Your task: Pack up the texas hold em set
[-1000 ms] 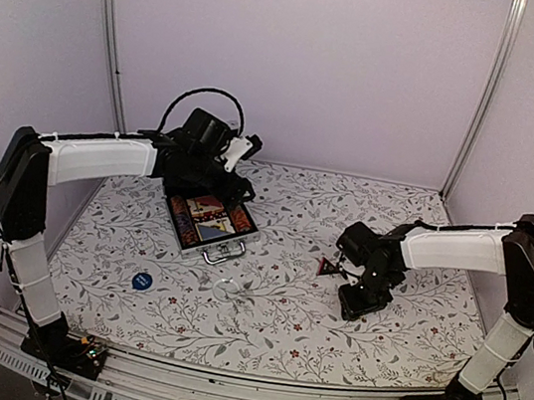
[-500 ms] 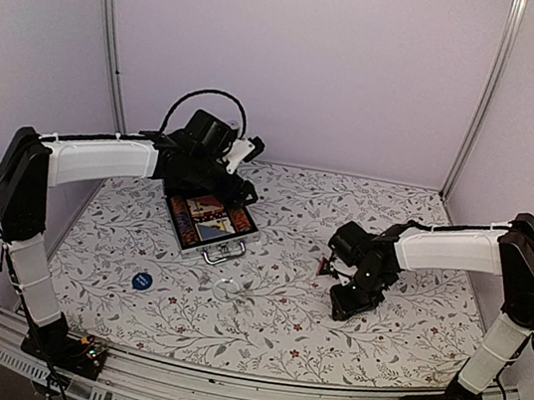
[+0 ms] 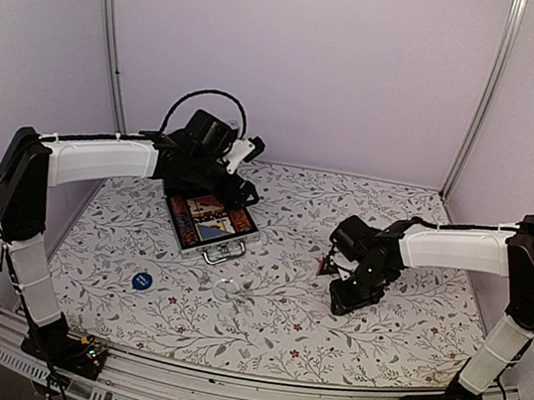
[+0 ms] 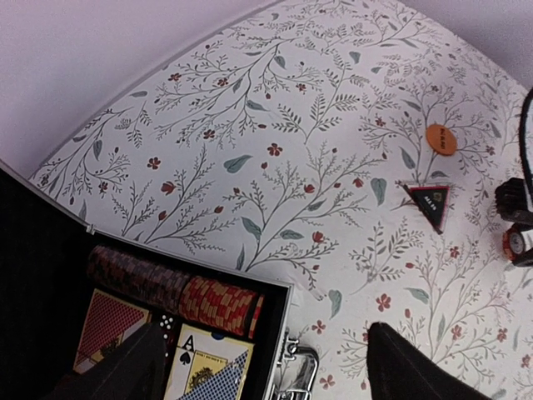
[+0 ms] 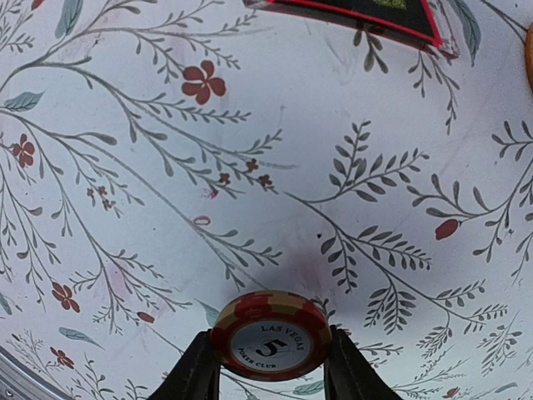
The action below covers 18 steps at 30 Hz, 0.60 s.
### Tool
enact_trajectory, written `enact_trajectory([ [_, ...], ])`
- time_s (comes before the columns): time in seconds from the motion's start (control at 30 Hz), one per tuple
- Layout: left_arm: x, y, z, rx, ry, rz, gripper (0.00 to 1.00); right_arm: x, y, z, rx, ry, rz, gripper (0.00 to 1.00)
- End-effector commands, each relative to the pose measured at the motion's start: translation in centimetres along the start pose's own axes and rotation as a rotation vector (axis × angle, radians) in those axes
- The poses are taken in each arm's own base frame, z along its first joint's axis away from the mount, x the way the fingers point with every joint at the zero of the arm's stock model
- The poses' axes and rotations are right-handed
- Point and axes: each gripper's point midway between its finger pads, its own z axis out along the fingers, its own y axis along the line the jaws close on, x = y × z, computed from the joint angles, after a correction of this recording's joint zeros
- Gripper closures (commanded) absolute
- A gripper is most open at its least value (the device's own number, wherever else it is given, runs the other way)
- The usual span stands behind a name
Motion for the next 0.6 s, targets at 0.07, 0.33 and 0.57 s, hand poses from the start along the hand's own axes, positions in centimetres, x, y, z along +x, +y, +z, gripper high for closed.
enact_trajectory([
  [0.07, -0.3, -1.5, -0.5, 0.062, -0.026, -0.048, 0.15, -1.5, 1.3, -1.8, -0.059, -0.056, -0.019, 0.65],
  [0.33, 2.5, -4.5, 0.5, 0.268, 0.006, -0.290, 0.16, -2.8, 2.4, -3.2, -0.110, -0.092, -0.044, 0.66],
  [0.57, 4.1, -10.2, 1.5, 0.518, 0.059, -0.489, 0.18, -4.3, 3.6, -5.1, -0.161, -0.140, -0.086, 0.67],
])
